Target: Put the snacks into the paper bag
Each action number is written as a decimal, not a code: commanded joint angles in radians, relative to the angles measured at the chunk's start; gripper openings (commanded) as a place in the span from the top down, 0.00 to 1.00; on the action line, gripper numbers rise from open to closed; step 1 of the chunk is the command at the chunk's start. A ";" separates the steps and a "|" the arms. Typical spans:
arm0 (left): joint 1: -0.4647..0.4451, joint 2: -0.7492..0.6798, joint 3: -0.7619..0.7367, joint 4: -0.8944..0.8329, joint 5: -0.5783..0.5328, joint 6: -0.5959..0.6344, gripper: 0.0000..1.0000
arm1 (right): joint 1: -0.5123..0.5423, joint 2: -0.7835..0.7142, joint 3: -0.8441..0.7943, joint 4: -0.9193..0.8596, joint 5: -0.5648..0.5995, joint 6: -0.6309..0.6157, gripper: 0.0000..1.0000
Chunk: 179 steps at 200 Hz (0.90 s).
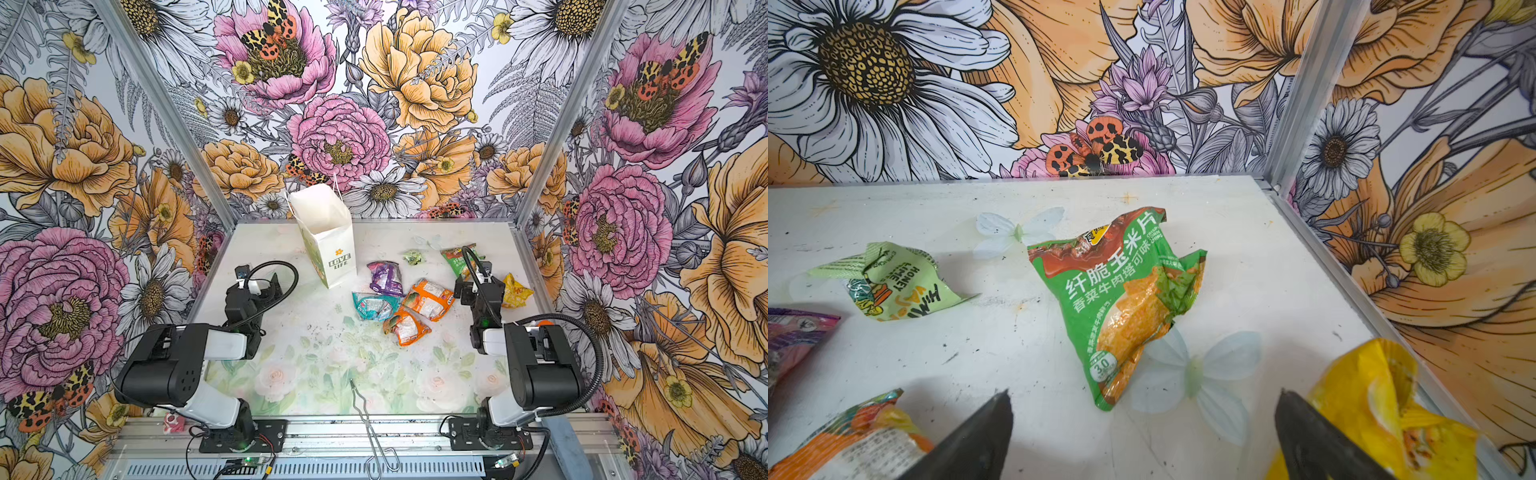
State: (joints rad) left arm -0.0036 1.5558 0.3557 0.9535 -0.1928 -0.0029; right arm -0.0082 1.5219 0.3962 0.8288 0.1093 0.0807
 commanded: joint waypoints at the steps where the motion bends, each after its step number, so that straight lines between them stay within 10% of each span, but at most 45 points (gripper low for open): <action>1: -0.023 -0.003 0.013 0.010 -0.010 0.014 0.01 | -0.007 0.014 -0.002 0.034 0.012 0.003 0.00; 179: -0.053 -0.010 -0.006 0.048 -0.085 0.030 0.01 | -0.007 0.010 -0.004 0.036 0.004 -0.002 0.01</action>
State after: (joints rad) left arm -0.0452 1.5558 0.3553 0.9676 -0.2359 0.0082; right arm -0.0082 1.5219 0.3962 0.8291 0.1093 0.0807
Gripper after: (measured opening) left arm 0.987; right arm 0.991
